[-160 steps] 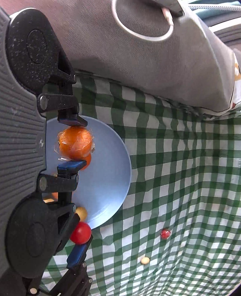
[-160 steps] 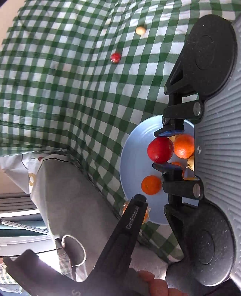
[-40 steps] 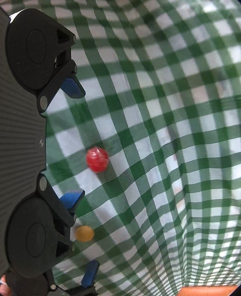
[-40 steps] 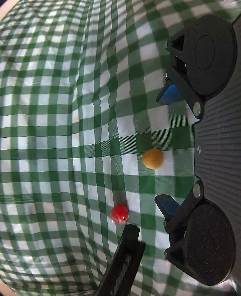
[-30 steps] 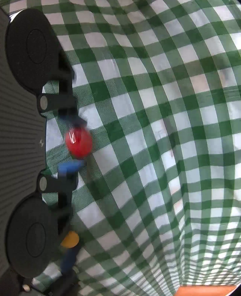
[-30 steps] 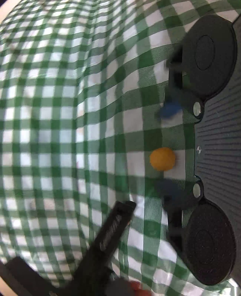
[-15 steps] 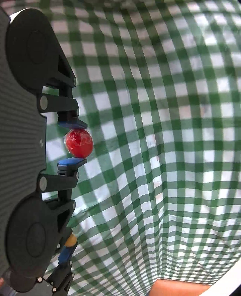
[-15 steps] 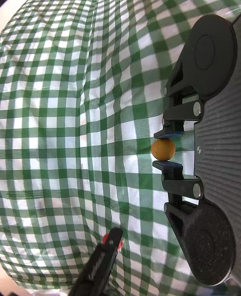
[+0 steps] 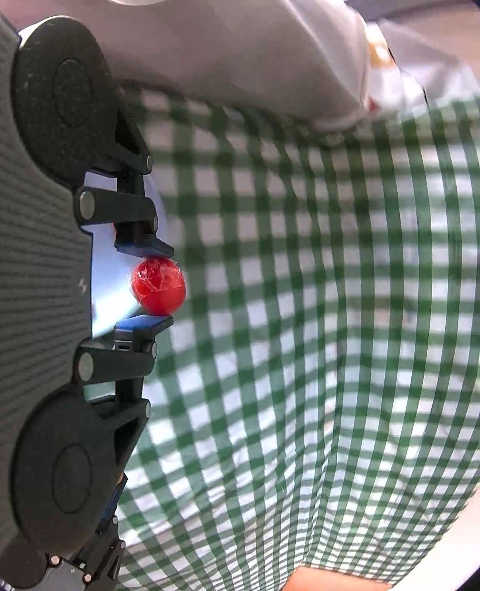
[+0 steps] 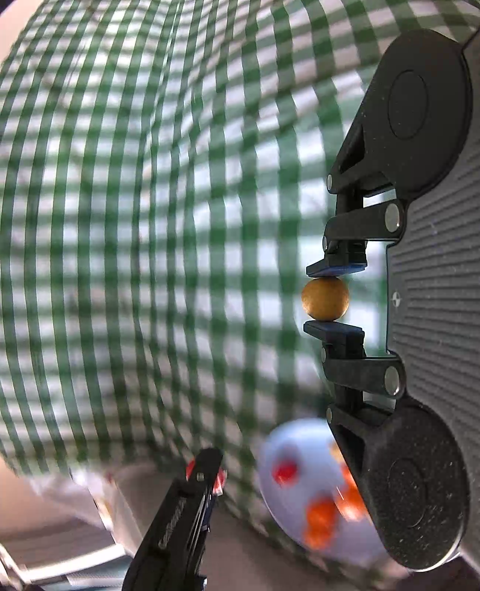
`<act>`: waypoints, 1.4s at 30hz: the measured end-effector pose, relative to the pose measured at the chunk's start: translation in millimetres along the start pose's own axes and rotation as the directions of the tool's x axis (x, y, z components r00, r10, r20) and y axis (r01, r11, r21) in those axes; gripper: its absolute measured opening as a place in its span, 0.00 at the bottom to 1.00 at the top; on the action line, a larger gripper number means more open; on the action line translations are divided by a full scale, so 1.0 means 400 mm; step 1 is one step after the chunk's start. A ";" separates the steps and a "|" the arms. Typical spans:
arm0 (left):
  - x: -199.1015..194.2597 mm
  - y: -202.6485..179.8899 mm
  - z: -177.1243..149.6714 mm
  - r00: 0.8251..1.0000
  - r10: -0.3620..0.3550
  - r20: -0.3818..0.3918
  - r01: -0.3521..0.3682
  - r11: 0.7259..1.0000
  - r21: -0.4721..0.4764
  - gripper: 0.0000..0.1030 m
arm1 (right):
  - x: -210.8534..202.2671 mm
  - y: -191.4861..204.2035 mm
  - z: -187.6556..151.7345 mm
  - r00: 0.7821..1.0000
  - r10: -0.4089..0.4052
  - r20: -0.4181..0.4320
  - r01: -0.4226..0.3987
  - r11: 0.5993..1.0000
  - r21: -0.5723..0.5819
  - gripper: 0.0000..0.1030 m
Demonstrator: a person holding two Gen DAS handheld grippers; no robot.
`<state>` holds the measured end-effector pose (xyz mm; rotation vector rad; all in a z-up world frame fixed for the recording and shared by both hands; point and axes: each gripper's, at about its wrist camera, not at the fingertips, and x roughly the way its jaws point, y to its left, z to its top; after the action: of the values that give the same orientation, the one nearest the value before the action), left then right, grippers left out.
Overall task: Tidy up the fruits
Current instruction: 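Carry the red and yellow fruits over the plate and open both tools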
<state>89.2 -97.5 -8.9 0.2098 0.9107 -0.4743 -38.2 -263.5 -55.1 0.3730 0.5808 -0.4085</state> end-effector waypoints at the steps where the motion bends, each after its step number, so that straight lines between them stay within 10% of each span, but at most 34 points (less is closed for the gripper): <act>1: -0.023 0.020 -0.020 1.000 0.008 -0.002 -0.008 1.000 -0.012 0.35 | -0.015 0.027 -0.007 1.000 0.020 -0.005 -0.020 1.000 -0.011 0.25; 15: -0.231 0.192 -0.211 0.991 0.133 -0.024 -0.134 0.988 -0.082 0.35 | -0.193 0.216 -0.026 0.988 0.152 0.029 -0.147 0.981 -0.129 0.26; 42: -0.099 0.233 -0.178 0.987 0.133 -0.089 -0.142 0.984 -0.111 0.35 | -0.053 0.300 0.012 0.977 0.209 -0.036 -0.212 0.963 -0.164 0.26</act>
<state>63.0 22.8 -22.3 0.1845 0.9936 -0.2846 3.9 -157.6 -12.1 0.2740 0.5821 -0.1500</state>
